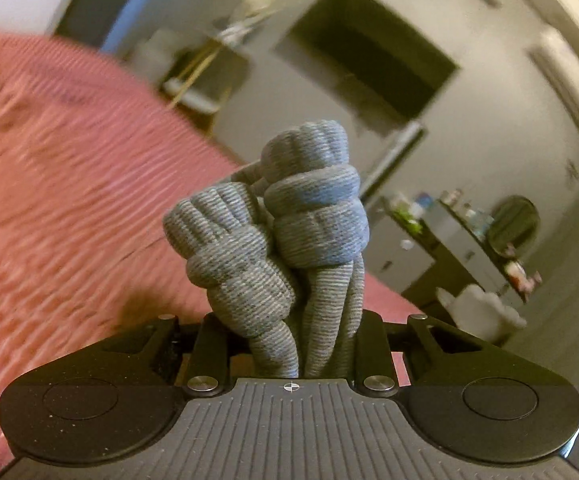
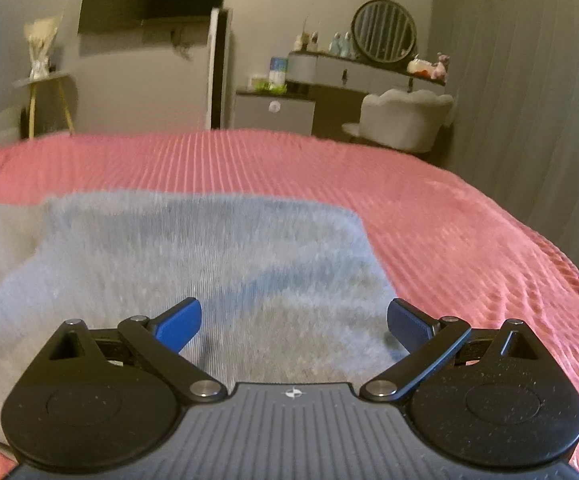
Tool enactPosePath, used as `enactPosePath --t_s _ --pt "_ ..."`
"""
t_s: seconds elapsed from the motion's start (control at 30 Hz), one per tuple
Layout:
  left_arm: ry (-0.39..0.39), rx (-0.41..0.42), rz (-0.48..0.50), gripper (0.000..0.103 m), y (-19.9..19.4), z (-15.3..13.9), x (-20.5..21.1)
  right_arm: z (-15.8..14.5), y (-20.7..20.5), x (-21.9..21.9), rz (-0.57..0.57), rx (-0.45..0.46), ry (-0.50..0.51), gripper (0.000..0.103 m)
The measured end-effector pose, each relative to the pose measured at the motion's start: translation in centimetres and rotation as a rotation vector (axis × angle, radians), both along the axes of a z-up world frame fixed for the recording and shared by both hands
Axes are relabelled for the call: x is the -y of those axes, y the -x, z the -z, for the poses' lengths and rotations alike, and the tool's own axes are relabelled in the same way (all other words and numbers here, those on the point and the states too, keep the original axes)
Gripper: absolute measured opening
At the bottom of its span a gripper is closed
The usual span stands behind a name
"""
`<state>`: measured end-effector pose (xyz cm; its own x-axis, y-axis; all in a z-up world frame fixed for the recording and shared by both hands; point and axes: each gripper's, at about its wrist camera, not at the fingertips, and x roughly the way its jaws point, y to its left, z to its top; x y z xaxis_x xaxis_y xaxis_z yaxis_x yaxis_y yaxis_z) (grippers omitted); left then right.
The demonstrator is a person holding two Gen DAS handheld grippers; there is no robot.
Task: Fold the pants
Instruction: 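Grasp both leg cuffs with the left gripper and lift them up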
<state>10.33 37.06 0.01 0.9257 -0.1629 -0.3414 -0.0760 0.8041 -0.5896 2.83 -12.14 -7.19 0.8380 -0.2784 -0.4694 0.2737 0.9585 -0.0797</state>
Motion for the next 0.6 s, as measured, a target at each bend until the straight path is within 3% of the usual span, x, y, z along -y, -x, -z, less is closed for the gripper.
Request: enactPosePath --t_s 0.2,0.3,0.37,0.5,0.6 --pt "-0.125 0.127 0.180 0.028 1.3 -5.0 8.8 -2.9 2.8 1.7 0.033 0.101 -0.096 0.099" --pt "-0.154 0.157 0.287 0.028 1.5 -6.0 14.2 -4.6 4.7 2.9 0.066 0.176 -0.135 0.099" --pt "-0.242 0.164 0.347 0.028 1.9 -6.1 18.7 -5.6 6.2 4.0 0.098 0.231 -0.181 0.099" --pt "-0.461 0.158 0.460 0.028 3.0 -3.4 28.4 -6.2 8.6 6.7 0.159 0.292 -0.284 0.099" --pt "-0.587 0.078 0.566 0.028 3.7 0.6 34.9 -5.5 9.3 8.6 0.212 0.279 -0.342 0.099"
